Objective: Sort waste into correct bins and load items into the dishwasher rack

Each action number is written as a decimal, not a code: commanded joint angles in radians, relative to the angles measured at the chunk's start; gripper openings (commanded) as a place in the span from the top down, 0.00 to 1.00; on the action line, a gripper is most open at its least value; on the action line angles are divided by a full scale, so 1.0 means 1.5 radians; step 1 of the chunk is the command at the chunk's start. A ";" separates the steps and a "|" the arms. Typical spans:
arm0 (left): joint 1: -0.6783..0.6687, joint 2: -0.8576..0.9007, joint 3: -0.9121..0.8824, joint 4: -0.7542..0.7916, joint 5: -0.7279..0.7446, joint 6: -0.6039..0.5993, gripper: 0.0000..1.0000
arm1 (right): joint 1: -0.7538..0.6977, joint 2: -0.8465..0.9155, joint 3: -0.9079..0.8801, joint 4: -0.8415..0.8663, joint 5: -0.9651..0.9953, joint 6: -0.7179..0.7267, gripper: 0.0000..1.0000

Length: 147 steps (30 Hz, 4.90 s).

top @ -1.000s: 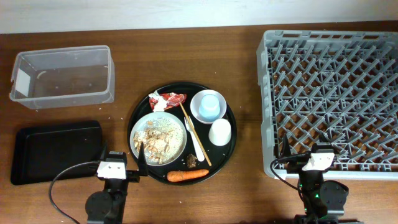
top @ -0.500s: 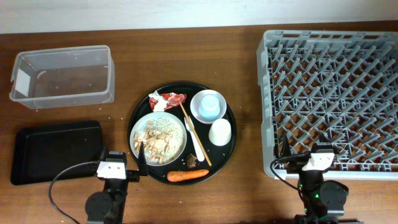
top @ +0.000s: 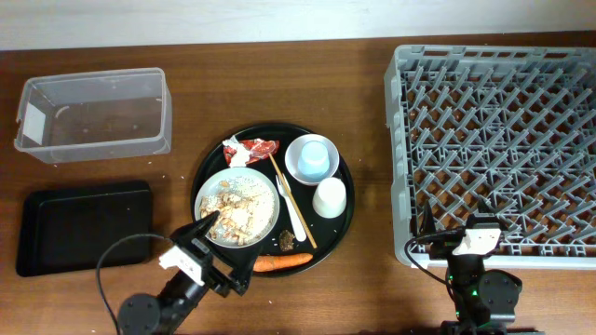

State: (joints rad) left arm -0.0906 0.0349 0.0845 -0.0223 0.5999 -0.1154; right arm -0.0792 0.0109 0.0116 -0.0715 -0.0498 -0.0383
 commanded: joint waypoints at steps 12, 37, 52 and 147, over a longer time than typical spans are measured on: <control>-0.001 0.523 0.472 -0.221 0.150 0.009 0.01 | -0.004 -0.005 -0.004 -0.003 0.006 -0.004 0.01; -0.372 0.960 0.628 -0.422 -0.446 -0.232 0.01 | -0.004 -0.005 -0.004 -0.003 0.006 -0.005 0.01; -0.371 1.116 0.628 -0.376 -0.551 -0.262 0.38 | -0.004 -0.005 -0.004 -0.003 0.006 -0.005 0.01; -0.320 1.072 0.862 -0.704 -0.677 -0.229 0.99 | -0.004 -0.005 -0.004 -0.003 0.006 -0.005 0.01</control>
State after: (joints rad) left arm -0.6300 1.6974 1.3502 -1.0698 -0.3790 -0.4503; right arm -0.0792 0.0120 0.0116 -0.0719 -0.0494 -0.0383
